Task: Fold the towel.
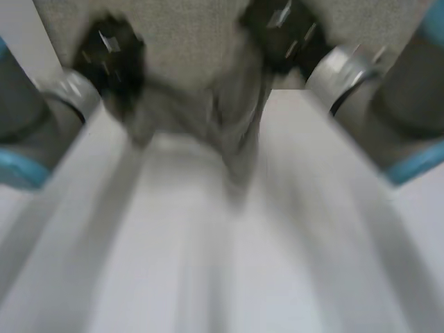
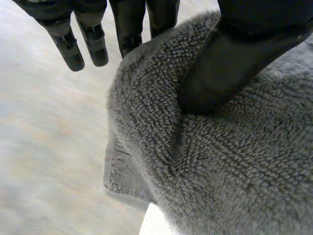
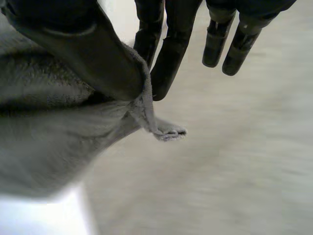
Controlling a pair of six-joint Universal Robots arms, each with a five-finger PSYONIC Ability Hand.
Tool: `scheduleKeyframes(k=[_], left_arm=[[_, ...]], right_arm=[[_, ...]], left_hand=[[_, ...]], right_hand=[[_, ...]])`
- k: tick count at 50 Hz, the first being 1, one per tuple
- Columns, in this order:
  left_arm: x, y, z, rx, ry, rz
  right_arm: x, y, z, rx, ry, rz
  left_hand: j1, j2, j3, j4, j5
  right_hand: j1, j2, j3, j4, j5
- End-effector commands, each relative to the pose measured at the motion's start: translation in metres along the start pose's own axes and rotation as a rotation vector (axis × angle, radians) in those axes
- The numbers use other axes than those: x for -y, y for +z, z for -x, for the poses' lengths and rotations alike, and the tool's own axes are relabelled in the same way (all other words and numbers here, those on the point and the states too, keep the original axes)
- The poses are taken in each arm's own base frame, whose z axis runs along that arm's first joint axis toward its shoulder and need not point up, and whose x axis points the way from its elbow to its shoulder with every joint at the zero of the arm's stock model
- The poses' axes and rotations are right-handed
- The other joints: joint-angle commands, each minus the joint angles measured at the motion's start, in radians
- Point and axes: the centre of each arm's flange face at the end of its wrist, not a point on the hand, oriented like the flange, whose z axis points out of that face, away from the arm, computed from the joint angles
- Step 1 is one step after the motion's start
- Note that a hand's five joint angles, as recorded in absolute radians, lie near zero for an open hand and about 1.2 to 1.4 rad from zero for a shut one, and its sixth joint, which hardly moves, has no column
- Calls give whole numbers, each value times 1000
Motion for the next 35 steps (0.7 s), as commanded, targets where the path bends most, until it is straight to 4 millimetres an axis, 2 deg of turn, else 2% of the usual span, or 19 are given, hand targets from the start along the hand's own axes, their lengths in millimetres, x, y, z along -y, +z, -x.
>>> scheduleKeyframes(k=[1,3,5,6,7,8,9,10,11,14,15,16,17,18,20,21,26,27,35], left_arm=[[69,-9,75,186,-191,-187],[71,-16,79,184,-225,-191],[67,-23,77,162,-259,-175],[57,-30,71,132,-288,-145],[45,-37,64,98,-310,-110],[45,-37,64,98,-310,-110],[33,-44,54,55,-323,-75],[33,-44,53,55,-323,-75],[19,-49,42,13,-337,-38],[-5,-60,23,-38,-362,20],[-19,-66,13,-54,-374,56],[-20,-67,13,-54,-374,56],[-32,-73,3,-68,-384,88],[-47,-80,-7,-81,-394,123],[-58,-86,-15,-90,-399,144],[-58,-86,-15,-90,-399,144],[-99,-107,-41,-112,-425,234],[-99,-107,-41,-112,-425,234],[-127,-121,-49,-119,-374,319]], right_arm=[[38,-12,-91,-305,24,-41],[36,-20,-92,-304,37,-21],[19,-38,-72,-229,72,50],[19,-38,-72,-228,72,51],[11,-46,-58,-179,91,84],[1,-54,-45,-126,113,121],[1,-54,-44,-125,113,122],[-13,-63,-30,-76,139,172],[-26,-72,-16,-27,166,221],[-33,-80,-5,10,187,256],[-43,-91,9,50,210,306],[-43,-91,9,50,210,306],[-55,-102,22,84,231,357],[-55,-103,22,84,231,358],[-70,-118,40,128,255,430],[-70,-118,40,128,255,431],[-89,-137,58,172,293,522],[-97,-141,60,175,305,551],[-109,-144,67,193,319,592]], left_hand=[[104,117,-58,-66,108],[104,117,-58,-66,108],[104,117,-58,-66,108],[104,117,-58,-66,108],[104,117,-58,-66,108],[104,117,-58,-66,108],[104,117,-58,-66,108],[104,117,-58,-66,108],[104,117,-58,-66,108],[104,117,-58,-66,108],[104,117,-58,-66,108],[104,117,-58,-66,108],[104,117,-58,-66,108],[104,117,-58,-66,108],[104,117,-58,-66,108],[104,117,-58,-66,108],[104,117,-58,-66,108],[104,117,-58,-66,108],[37,51,-58,-66,42]], right_hand=[[80,72,-53,-76,67],[80,72,-53,-76,67],[80,72,-53,-76,67],[80,72,-53,-76,67],[80,72,-53,-76,67],[80,72,-53,-76,67],[80,72,-53,-76,67],[80,72,-53,-76,67],[80,72,-53,-76,67],[80,72,-53,-76,67],[80,72,-53,-76,67],[80,72,-53,-76,67],[80,72,-53,-76,67],[80,72,-53,-76,67],[80,72,-53,-76,67],[80,72,-53,-76,67],[80,72,-53,-76,67],[80,72,-53,-76,67],[80,72,-53,-76,67]])
